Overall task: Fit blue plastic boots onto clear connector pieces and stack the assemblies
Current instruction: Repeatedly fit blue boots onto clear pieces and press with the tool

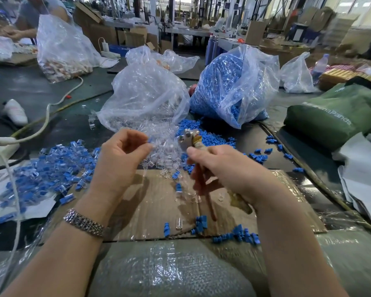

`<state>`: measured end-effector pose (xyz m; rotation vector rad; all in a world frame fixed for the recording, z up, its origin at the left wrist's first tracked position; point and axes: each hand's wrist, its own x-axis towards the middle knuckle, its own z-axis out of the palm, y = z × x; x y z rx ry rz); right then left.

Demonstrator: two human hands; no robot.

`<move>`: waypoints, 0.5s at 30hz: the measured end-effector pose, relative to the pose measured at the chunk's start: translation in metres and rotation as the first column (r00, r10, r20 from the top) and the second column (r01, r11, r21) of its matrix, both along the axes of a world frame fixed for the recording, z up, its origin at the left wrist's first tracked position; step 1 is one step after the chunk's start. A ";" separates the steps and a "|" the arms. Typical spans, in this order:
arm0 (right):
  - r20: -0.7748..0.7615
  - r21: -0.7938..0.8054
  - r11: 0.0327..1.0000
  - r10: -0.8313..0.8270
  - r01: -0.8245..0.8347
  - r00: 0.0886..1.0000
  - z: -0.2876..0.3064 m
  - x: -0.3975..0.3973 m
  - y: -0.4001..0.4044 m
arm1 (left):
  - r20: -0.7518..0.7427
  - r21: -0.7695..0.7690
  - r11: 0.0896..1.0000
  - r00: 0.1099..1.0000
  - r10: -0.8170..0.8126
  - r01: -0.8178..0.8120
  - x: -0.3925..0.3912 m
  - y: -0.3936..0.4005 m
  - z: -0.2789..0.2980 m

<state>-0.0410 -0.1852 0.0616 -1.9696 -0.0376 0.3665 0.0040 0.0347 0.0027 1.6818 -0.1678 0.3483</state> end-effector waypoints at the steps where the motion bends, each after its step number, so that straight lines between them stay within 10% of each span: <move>1: 0.033 -0.038 0.998 -0.054 0.055 0.998 0.002 0.001 -0.007 | 0.002 0.020 0.998 0.998 0.058 -0.058 0.001 0.002 0.000; 4: 0.175 -0.295 0.929 -0.178 0.224 0.968 0.000 0.005 -0.023 | 0.012 0.211 0.929 0.952 0.307 -0.303 0.004 0.008 0.000; 9: 0.212 -0.699 0.642 -0.235 0.315 0.949 -0.029 0.012 -0.040 | 0.079 0.694 0.560 0.821 0.565 -0.452 0.001 0.021 0.000; 15: 0.211 -0.819 0.497 -0.207 0.288 0.955 -0.043 0.014 -0.035 | 0.106 0.712 0.621 0.924 0.366 -0.328 -0.002 0.007 0.004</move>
